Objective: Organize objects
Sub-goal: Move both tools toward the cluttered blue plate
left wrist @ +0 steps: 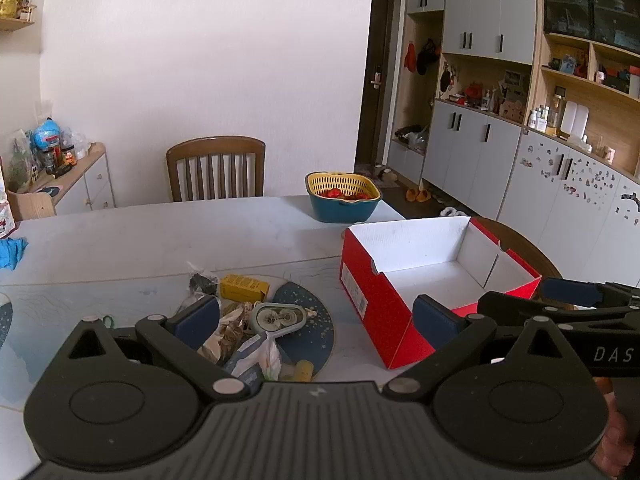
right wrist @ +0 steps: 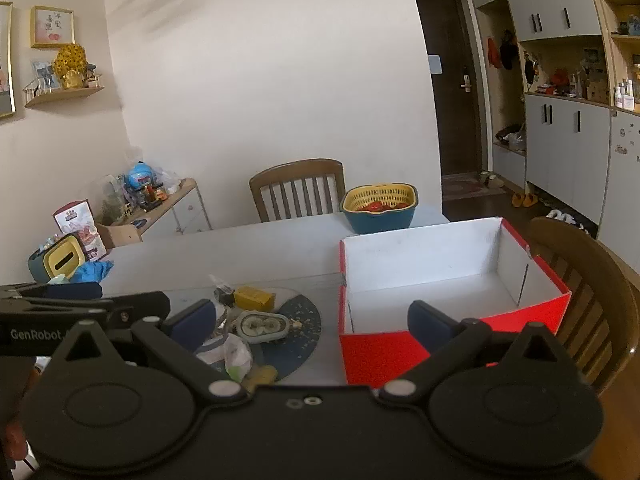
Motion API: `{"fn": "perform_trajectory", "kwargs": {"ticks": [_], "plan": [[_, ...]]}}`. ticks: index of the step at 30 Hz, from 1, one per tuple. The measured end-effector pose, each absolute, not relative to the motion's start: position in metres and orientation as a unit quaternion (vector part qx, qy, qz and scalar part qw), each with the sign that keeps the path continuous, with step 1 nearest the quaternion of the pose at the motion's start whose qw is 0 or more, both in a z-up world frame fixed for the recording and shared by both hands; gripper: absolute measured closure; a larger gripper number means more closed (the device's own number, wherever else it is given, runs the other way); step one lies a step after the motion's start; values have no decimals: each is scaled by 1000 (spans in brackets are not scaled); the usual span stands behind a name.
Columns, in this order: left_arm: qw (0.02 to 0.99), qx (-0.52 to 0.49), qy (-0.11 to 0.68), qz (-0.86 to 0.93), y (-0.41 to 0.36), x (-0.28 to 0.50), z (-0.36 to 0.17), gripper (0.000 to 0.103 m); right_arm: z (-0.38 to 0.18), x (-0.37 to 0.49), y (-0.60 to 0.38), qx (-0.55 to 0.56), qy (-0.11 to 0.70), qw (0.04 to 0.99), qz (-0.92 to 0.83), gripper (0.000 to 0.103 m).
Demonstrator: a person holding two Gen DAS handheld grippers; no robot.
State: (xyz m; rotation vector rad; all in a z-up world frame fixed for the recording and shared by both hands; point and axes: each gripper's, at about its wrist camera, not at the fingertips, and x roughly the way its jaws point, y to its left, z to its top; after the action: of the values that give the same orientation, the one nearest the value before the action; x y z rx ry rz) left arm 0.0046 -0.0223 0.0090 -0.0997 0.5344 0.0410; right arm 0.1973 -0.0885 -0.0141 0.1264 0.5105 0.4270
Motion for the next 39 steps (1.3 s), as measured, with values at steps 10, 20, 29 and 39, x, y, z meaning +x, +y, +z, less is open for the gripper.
{"fn": "perform_trajectory", "kwargs": {"ticks": [10, 20, 29, 39], "plan": [[963, -67, 259, 36, -9, 5, 7, 0, -14, 200, -80, 55, 252, 944, 207, 1], [962, -74, 254, 68, 10, 13, 0, 0, -15, 207, -65, 48, 256, 946, 194, 1], [958, -83, 263, 78, 39, 23, -8, 0, -18, 216, -41, 38, 267, 944, 188, 1], [953, -80, 263, 130, 79, 33, -17, 0, -25, 231, -4, 21, 287, 940, 182, 1]]}}
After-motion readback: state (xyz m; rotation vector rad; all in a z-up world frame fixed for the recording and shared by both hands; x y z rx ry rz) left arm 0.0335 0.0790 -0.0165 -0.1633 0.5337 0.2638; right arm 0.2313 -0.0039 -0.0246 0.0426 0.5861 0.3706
